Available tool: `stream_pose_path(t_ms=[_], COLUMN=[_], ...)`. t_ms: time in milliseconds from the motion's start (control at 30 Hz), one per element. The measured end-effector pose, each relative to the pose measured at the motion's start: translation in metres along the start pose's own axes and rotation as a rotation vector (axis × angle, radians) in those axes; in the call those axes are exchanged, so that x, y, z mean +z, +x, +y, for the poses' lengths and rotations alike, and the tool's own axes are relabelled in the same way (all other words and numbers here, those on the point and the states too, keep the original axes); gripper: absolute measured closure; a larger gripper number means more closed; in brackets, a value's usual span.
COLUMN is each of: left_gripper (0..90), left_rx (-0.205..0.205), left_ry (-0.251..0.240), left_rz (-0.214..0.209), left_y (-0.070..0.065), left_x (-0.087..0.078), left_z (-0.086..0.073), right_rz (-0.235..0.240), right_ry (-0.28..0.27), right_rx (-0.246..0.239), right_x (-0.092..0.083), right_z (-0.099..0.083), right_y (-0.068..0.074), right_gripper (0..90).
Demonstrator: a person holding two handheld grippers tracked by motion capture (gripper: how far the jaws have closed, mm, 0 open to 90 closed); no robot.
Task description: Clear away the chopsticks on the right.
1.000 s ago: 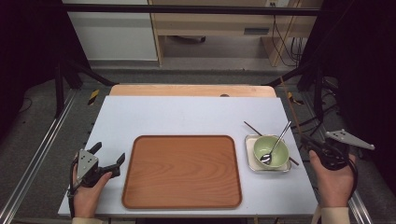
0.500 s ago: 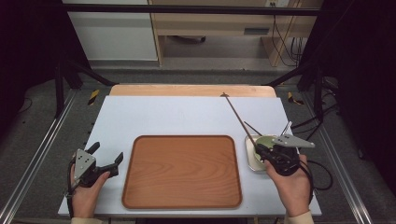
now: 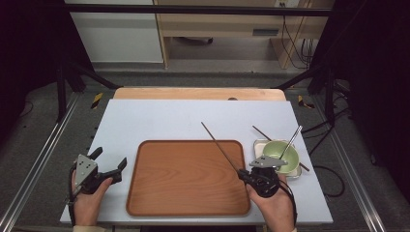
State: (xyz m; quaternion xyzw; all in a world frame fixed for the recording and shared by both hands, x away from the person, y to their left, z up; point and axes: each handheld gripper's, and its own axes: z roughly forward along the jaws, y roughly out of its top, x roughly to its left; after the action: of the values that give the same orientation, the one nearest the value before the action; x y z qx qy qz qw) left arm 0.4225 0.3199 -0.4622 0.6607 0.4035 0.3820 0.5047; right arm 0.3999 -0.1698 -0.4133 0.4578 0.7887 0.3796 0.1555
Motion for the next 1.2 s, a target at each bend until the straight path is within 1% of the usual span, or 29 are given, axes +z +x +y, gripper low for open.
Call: stream_pose_path(t_ms=[33, 67, 100, 167, 233, 300, 367, 433, 467, 533, 567, 700, 800, 833, 867, 933, 967, 1133, 1167, 1200], left_gripper=[5.3, 5.3, 5.3, 5.3, 5.4, 5.5, 5.6, 5.6, 5.6, 5.6, 5.6, 5.6, 5.6, 5.6, 5.6, 5.7, 5.7, 5.7, 5.7, 5.7], left_rx=[0.004, 0.007, 0.003, -0.001, -0.024, -0.040, -0.039, -0.037, -0.032, -0.017, -0.014, -0.020, -0.028, -0.036, -0.038, -0.040, -0.041, -0.036, -0.035, -0.035], left_ry=[0.002, 0.005, 0.006, 0.008, 0.000, -0.015, -0.020, -0.020, -0.014, -0.010, -0.010, -0.013, -0.012, -0.016, -0.017, -0.021, -0.022, -0.015, -0.015, -0.015], left_rz=[0.000, 0.002, 0.002, 0.008, 0.011, 0.017, 0.020, 0.020, 0.019, 0.018, 0.017, 0.015, 0.015, 0.014, 0.015, 0.017, 0.017, 0.013, 0.012, 0.012], left_y=[0.000, 0.001, 0.002, 0.004, 0.006, 0.007, 0.006, 0.006, 0.004, 0.003, 0.002, 0.002, 0.004, 0.004, 0.004, 0.005, 0.005, 0.004, 0.003, 0.003], left_x=[0.000, 0.000, 0.000, -0.001, -0.002, -0.004, -0.005, -0.005, -0.004, -0.003, -0.002, -0.003, -0.003, -0.003, -0.004, -0.004, -0.004, -0.003, -0.003, -0.003], left_z=[0.000, -0.002, -0.003, -0.003, -0.003, -0.002, 0.000, 0.000, 0.001, 0.001, 0.001, 0.001, 0.000, 0.000, 0.000, 0.001, 0.001, 0.001, 0.001, 0.001], right_rz=[-0.003, 0.000, 0.002, 0.002, -0.001, 0.001, 0.002, 0.008, 0.007, 0.007, 0.008, -0.001, -0.022, -0.018, -0.020, -0.022, -0.017, -0.018, -0.016, -0.016], right_ry=[0.005, 0.013, 0.021, 0.031, 0.037, 0.052, 0.065, 0.074, 0.079, 0.085, 0.092, 0.101, 0.117, 0.119, 0.127, 0.134, 0.135, 0.145, 0.150, 0.150], right_rx=[-0.011, -0.003, -0.011, -0.009, -0.031, -0.009, -0.004, 0.013, 0.015, 0.004, 0.011, 0.018, 0.022, 0.033, 0.025, 0.031, 0.041, 0.040, 0.051, 0.051], right_x=[0.002, 0.003, 0.005, 0.007, 0.010, 0.012, 0.013, 0.014, 0.015, 0.016, 0.016, 0.017, 0.017, 0.017, 0.018, 0.020, 0.020, 0.024, 0.024, 0.024], right_z=[-0.002, -0.003, -0.005, -0.006, -0.010, -0.017, -0.024, -0.029, -0.032, -0.035, -0.035, -0.037, -0.038, -0.038, -0.039, -0.040, -0.040, -0.040, -0.040, -0.040], right_y=[0.002, 0.004, 0.006, 0.010, 0.012, 0.015, 0.018, 0.022, 0.025, 0.028, 0.028, 0.027, 0.026, 0.027, 0.026, 0.027, 0.027, 0.026, 0.026, 0.026], right_gripper=[84.8, 84.8, 84.8, 84.8, 84.8, 84.8, 84.8, 84.9, 84.9, 84.9, 84.9, 84.8, 84.8, 84.9, 84.8, 84.8, 84.8, 84.8, 84.8, 84.8])
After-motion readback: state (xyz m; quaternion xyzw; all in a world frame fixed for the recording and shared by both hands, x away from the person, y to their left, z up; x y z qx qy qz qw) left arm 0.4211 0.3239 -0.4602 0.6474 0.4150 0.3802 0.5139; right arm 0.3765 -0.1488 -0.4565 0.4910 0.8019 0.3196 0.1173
